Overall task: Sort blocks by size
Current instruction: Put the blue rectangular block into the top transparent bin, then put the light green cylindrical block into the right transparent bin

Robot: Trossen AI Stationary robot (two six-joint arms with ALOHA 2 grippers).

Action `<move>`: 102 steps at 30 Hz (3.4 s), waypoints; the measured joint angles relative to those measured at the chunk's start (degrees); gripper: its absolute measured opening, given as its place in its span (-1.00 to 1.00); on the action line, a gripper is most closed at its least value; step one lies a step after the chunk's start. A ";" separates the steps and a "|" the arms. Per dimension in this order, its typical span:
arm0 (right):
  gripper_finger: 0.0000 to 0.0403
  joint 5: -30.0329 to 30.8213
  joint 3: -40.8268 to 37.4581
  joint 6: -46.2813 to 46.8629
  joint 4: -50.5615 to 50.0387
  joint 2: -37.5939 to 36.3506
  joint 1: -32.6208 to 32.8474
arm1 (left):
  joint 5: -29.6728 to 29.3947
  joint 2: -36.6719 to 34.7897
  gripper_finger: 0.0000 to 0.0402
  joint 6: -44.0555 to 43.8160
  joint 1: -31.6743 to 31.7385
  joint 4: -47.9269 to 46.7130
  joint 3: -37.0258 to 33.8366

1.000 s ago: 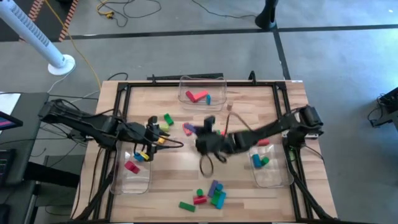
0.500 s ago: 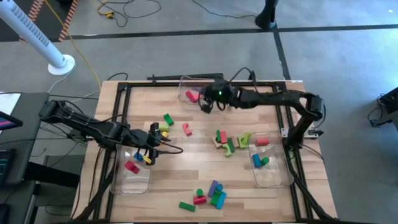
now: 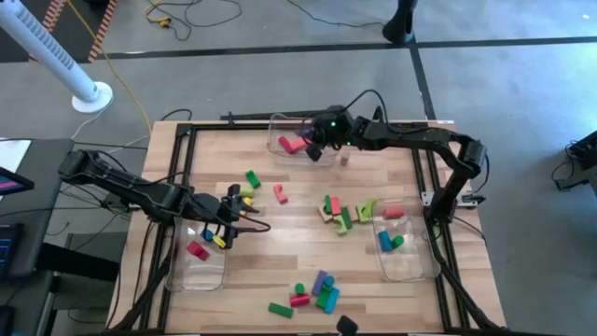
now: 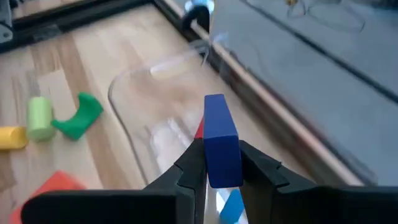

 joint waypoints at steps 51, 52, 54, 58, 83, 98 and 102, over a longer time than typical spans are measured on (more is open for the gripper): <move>-0.03 1.73 -0.01 -2.73 0.04 0.02 7.60 | 0.00 0.02 0.16 -1.20 0.02 5.11 -3.98; -0.03 1.70 -0.01 -3.11 0.03 0.02 8.39 | 0.02 0.02 0.16 -1.54 0.02 5.85 -4.58; -0.03 1.61 -0.01 -4.07 -0.11 0.02 10.01 | 0.02 0.02 0.16 -2.12 0.00 6.60 -5.51; -0.04 1.57 -0.01 -4.85 -0.77 0.02 13.32 | 0.00 0.02 0.16 -2.90 0.02 6.73 -5.69; -0.05 11.12 -0.03 0.30 -11.25 0.02 47.77 | -0.72 0.02 0.16 -2.35 2.00 12.43 -5.68; -0.05 36.99 -0.03 0.62 -11.60 0.02 65.01 | -0.71 5.19 0.16 0.76 3.96 16.62 -5.67; -0.05 41.11 -0.03 0.62 -11.66 0.02 65.98 | -0.18 12.16 0.16 3.01 3.96 21.45 -5.60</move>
